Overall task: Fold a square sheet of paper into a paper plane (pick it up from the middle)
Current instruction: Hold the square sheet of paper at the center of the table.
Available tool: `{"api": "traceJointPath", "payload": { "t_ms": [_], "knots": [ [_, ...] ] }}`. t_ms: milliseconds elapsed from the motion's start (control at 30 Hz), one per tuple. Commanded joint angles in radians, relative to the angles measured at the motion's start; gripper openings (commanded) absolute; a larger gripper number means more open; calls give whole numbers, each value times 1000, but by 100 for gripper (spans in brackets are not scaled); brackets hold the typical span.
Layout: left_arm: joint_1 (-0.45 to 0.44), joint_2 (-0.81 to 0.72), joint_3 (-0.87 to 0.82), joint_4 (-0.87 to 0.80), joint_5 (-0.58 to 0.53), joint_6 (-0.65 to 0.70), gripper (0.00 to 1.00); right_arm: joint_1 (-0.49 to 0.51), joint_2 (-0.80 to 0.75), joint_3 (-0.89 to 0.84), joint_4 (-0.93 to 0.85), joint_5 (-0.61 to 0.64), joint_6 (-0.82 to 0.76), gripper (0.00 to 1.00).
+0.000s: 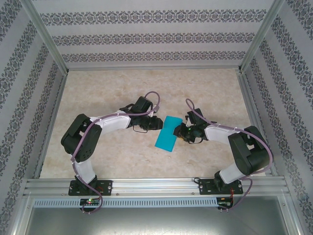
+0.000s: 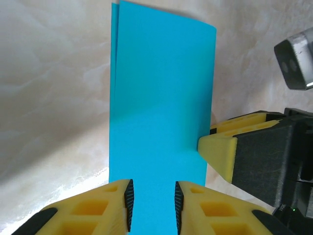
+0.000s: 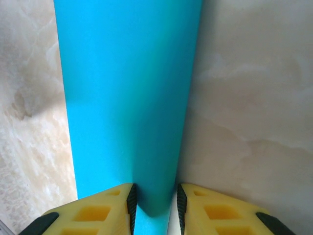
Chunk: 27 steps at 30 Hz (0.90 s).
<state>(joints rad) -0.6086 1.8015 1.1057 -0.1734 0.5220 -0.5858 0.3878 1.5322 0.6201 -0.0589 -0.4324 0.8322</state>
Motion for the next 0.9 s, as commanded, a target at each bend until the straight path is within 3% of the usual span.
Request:
{"api": "traceJointPath", "payload": {
  "t_ms": [0, 867],
  "knots": [
    [4, -34, -12, -46, -25, 20, 32, -13, -15, -17, 4, 32, 23, 32],
    [9, -33, -21, -37, -1, 17, 34, 43, 46, 88, -129, 70, -39, 33]
  ]
}}
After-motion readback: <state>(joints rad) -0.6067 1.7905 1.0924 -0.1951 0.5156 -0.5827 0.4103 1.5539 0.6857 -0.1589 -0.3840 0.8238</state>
